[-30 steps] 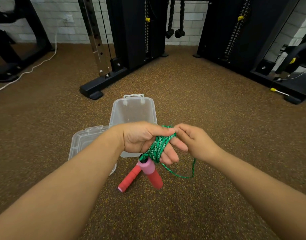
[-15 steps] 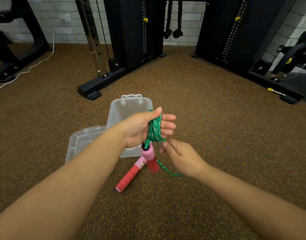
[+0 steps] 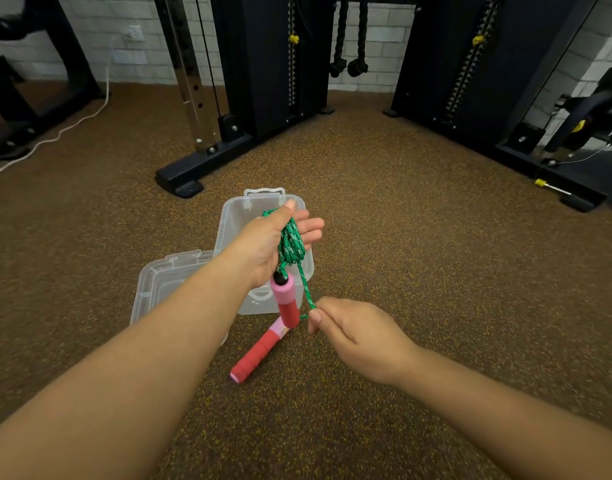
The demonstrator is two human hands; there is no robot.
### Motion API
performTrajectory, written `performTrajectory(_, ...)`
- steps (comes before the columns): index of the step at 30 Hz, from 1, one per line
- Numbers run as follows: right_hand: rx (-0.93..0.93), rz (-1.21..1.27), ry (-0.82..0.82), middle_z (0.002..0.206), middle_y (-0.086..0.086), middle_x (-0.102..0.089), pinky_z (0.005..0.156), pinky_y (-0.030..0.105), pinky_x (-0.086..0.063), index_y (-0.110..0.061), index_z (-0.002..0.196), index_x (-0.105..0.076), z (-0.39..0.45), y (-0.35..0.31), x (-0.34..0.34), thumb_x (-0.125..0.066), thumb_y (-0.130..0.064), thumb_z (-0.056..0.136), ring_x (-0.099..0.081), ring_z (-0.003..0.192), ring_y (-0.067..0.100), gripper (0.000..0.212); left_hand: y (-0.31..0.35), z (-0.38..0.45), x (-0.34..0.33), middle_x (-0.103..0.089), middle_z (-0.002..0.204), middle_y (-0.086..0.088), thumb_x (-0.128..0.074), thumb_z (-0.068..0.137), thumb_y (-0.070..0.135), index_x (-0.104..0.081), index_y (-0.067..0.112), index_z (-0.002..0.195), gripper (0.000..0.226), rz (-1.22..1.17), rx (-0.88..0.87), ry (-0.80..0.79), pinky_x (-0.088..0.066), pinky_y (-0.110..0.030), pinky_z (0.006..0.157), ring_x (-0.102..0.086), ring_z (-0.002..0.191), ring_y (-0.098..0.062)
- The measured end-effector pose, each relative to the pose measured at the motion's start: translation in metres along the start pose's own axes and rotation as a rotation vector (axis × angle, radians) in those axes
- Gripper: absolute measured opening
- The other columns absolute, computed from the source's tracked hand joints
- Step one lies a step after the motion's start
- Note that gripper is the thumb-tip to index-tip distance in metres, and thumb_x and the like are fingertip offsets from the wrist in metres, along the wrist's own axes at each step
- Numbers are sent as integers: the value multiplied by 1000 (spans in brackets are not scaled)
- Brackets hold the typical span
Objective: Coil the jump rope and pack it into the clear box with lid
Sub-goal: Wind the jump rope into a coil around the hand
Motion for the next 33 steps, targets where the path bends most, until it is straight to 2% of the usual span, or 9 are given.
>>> performTrajectory(4,127,-8,19,81,-13,-60,71,36,-49,-29,91,-57,5,-18,19,-21,-52,94,-58,79,10,43,-4,0,3,-73,99,-16,-21,97,53,-57,2,117,65,208,55,-25,-53,-31,83,-71,86,-23)
performTrajectory(7,162,74,102,86,-6,-65,71,40,-51,-25,93,-58,14,-23,40,-29,-49,96,-62,83,15,38,-8,-4,-4,-70,96,-24,-12,94,61,-63,0,112,82,259,136,-97,-55,-27,68,-70,82,-29)
performTrajectory(9,143,138,149,87,-5,-66,72,41,-51,-22,95,-59,20,-22,53,-38,-41,97,-63,86,15,28,-7,-7,-7,-70,82,-19,-11,92,65,-69,1,90,86,326,148,-148,-55,-22,60,-68,69,-23)
performTrajectory(10,134,175,163,84,-7,-66,72,39,-51,-21,94,-58,22,-20,58,-41,-35,97,-63,82,13,22,-7,-10,-10,-68,76,-17,-11,90,68,-66,3,78,86,360,150,-191,-57,-26,69,-66,67,-23)
performTrajectory(12,115,236,180,73,-5,-65,69,35,-50,-18,91,-56,25,-16,68,-43,-26,99,-62,72,13,17,-7,-15,-15,-68,77,-18,-9,85,74,-63,4,78,89,437,171,-315,-53,-38,88,-66,73,-27)
performTrajectory(14,66,249,207,73,0,-66,67,30,-49,-15,90,-56,27,-9,76,-44,-23,99,-60,68,12,18,-8,-24,-23,-69,74,-19,-7,83,74,-66,2,89,92,493,220,-463,-55,-35,79,-68,69,-28)
performTrajectory(19,-55,241,214,85,1,-65,72,35,-47,-17,89,-58,28,13,72,-43,-29,98,-59,79,14,21,-5,-39,-35,-65,54,-3,-29,86,60,-64,5,92,65,572,225,-632,-53,-26,59,-62,51,-17)
performTrajectory(23,-112,384,183,65,-18,-53,61,28,-38,-19,80,-56,29,26,61,-42,-33,99,-45,61,1,28,-6,-40,-32,-58,46,1,-39,96,35,-63,8,83,38,612,220,-643,-47,-28,61,-58,47,-14)
performTrajectory(33,-269,1008,113,54,-8,-27,47,21,-33,-20,73,-47,21,46,30,-33,-33,101,-26,44,7,34,4,-31,-28,-31,36,10,-38,88,54,-43,21,62,42,357,190,-491,-43,-21,49,-36,36,-10)
Point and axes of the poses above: each hand's wrist, its own z-axis towards the middle knuckle, its own x-axis out of the back of the hand, y = z × x, the point moved 5 cm from there along z, towards the middle knuckle
